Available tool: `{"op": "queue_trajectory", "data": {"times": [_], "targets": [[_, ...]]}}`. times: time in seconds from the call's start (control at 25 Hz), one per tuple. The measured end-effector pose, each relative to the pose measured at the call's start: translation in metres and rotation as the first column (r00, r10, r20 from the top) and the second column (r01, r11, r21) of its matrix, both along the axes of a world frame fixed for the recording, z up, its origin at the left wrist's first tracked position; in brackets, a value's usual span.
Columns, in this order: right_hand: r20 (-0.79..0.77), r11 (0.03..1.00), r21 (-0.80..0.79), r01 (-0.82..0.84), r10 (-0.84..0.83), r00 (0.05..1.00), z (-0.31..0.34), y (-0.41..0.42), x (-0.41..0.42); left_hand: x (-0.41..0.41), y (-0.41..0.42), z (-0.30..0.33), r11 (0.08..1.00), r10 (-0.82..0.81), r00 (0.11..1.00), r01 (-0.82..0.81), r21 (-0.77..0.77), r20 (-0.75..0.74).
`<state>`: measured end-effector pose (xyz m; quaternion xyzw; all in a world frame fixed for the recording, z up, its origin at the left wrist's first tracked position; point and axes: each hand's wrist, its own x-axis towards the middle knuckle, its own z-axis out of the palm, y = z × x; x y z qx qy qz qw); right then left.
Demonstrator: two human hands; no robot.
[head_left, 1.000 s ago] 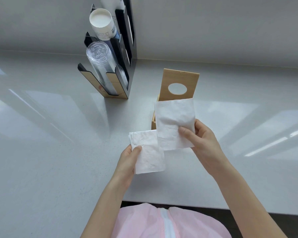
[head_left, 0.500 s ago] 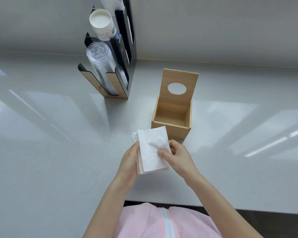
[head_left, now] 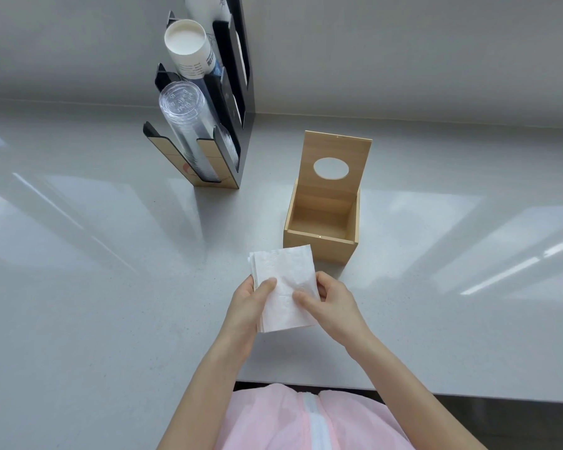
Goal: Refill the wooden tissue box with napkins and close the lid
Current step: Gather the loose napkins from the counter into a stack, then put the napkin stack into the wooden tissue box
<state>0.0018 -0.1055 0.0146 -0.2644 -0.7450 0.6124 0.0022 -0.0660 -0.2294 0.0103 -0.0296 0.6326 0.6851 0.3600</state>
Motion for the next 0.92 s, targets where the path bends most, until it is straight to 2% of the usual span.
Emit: {"op": "queue_trajectory", "data": {"times": [0.16, 0.28, 0.36, 0.44, 0.52, 0.76, 0.92], "targets": [[-0.004, 1.0, 0.003, -0.019, 0.019, 1.0, -0.001, 0.004, 0.001, -0.002, 0.003, 0.002, 0.999, 0.037, 0.999, -0.038, -0.009, -0.028], [0.004, 0.997, 0.049, 0.064, -0.064, 0.998, -0.003, 0.008, 0.002, -0.006, 0.006, 0.003, 0.998, 0.066, 0.997, -0.065, 0.026, -0.03], [0.052, 0.997, -0.026, 0.067, -0.065, 0.997, -0.004, 0.013, 0.003, -0.009, 0.008, 0.003, 0.994, 0.063, 0.997, -0.06, 0.094, -0.032], [0.094, 0.988, -0.152, -0.005, 0.02, 0.995, -0.005, 0.017, 0.004, -0.012, 0.012, 0.005, 0.989, 0.041, 0.998, -0.034, 0.144, -0.047], [0.074, 0.979, -0.195, -0.057, 0.072, 0.995, -0.003, 0.022, 0.003, -0.015, 0.016, 0.007, 0.987, 0.034, 0.996, -0.02, 0.16, -0.088], [0.038, 0.996, -0.079, -0.029, 0.032, 0.999, 0.009, 0.059, -0.006, -0.042, 0.023, 0.016, 0.987, 0.043, 0.976, -0.008, 0.161, -0.213], [-0.013, 1.0, -0.009, 0.0, 0.0, 1.0, 0.024, 0.086, -0.02, -0.062, 0.037, 0.021, 0.999, 0.0, 0.961, 0.015, 0.052, -0.277]]}}
